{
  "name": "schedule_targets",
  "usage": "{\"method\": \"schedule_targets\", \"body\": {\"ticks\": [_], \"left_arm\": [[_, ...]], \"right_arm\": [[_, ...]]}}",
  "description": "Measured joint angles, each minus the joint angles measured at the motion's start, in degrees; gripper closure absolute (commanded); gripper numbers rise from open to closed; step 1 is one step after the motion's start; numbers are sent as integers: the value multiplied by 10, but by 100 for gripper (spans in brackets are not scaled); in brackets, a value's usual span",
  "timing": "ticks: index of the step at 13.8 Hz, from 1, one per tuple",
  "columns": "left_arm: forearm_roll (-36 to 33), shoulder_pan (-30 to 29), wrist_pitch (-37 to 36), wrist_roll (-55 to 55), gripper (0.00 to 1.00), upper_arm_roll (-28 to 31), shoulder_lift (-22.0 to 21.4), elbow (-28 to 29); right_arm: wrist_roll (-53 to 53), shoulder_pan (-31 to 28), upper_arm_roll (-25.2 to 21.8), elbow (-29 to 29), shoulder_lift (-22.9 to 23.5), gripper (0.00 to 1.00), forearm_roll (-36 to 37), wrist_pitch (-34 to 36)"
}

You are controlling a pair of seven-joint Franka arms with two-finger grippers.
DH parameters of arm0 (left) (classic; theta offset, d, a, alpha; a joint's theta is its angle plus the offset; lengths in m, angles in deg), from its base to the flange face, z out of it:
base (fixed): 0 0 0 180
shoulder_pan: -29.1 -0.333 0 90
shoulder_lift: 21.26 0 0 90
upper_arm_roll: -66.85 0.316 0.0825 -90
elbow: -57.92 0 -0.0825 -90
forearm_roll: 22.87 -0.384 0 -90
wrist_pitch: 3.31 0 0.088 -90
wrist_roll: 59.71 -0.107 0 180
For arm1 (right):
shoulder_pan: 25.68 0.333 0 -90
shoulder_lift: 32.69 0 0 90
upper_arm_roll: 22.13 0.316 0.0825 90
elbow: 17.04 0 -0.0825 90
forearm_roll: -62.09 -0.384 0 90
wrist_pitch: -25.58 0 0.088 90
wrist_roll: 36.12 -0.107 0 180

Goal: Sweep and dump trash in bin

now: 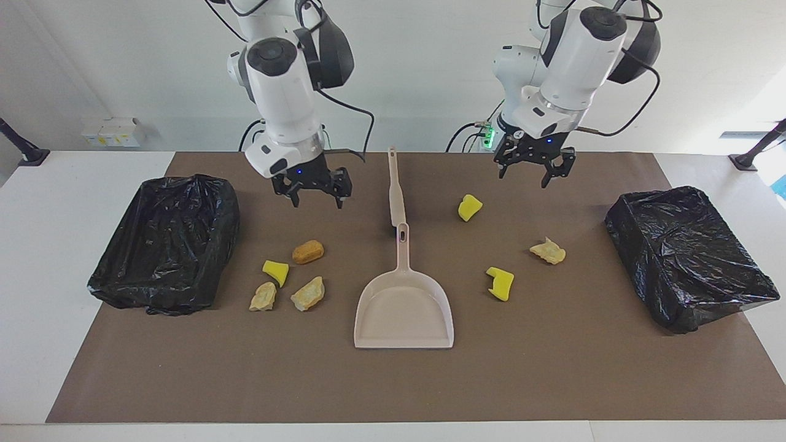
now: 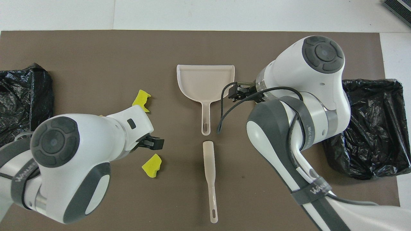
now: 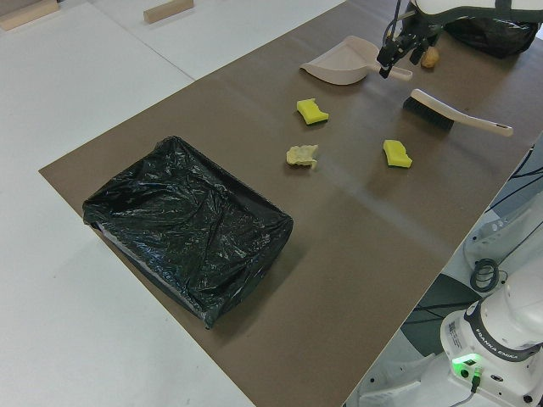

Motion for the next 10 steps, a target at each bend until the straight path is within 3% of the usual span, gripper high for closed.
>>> {"method": "schedule_targets", "body": {"ticks": [4, 7, 10], "left_arm": [[0, 50, 91, 69, 0, -14, -19, 86], [0, 75, 177, 155, 0, -69, -20, 156], [0, 82, 216, 221, 0, -128, -20, 189]], "right_arm": [[-60, 44, 3, 35, 69, 0, -1, -37], [-70, 77, 4, 55, 118, 0, -1, -39], [-71, 90, 5, 56, 134, 0, -1, -39]]}}
